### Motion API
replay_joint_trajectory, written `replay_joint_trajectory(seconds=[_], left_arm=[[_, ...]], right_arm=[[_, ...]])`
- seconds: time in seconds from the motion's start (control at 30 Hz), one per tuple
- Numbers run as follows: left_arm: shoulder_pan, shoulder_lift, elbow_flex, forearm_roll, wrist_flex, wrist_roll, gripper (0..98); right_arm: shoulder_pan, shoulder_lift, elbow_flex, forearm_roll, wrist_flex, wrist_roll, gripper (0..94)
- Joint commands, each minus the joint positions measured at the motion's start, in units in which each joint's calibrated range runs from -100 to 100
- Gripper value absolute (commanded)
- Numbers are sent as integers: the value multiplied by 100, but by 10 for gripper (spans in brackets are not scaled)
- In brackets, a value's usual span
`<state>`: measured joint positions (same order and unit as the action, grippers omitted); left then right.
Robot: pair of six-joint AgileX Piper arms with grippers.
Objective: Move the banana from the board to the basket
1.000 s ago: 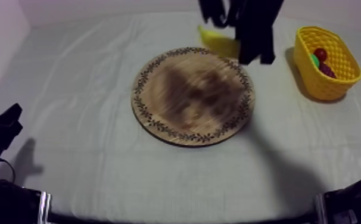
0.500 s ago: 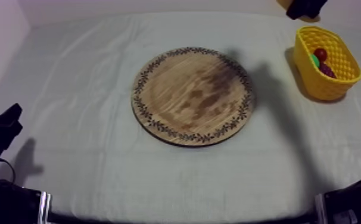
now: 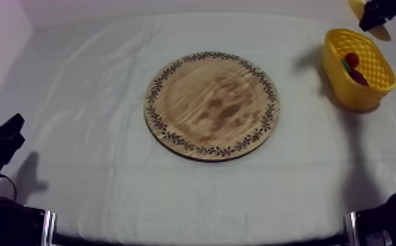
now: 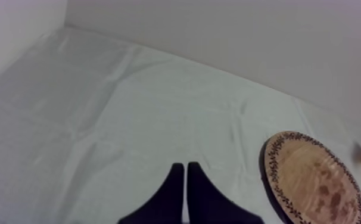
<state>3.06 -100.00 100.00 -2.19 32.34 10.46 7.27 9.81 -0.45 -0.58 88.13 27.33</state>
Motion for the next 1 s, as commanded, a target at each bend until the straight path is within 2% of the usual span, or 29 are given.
replay_joint_trajectory(seconds=[0.0, 0.1, 0.33, 0.47, 0.57, 0.77, 0.87, 0.97], left_arm=[[1, 0, 0, 2, 0, 2, 1], [1, 0, 0, 2, 0, 2, 1], [1, 0, 0, 2, 0, 2, 1], [1, 0, 0, 2, 0, 2, 1], [1, 0, 0, 2, 0, 2, 1], [1, 0, 0, 2, 0, 2, 1], [1, 0, 0, 2, 0, 2, 1], [1, 0, 0, 2, 0, 2, 1]], right_arm=[[68, 95, 67, 66, -163, -13, 115], [99, 226, 146, 158, -335, -73, 149], [233, 331, 159, 194, -610, -235, 494], [292, 196, 252, 165, -672, -220, 596], [290, -36, 328, 119, -670, -219, 615], [218, -872, 350, -154, -583, -243, 582], [132, -1414, 370, -314, -586, -352, 541], [95, -2007, 528, -560, -751, -418, 456]])
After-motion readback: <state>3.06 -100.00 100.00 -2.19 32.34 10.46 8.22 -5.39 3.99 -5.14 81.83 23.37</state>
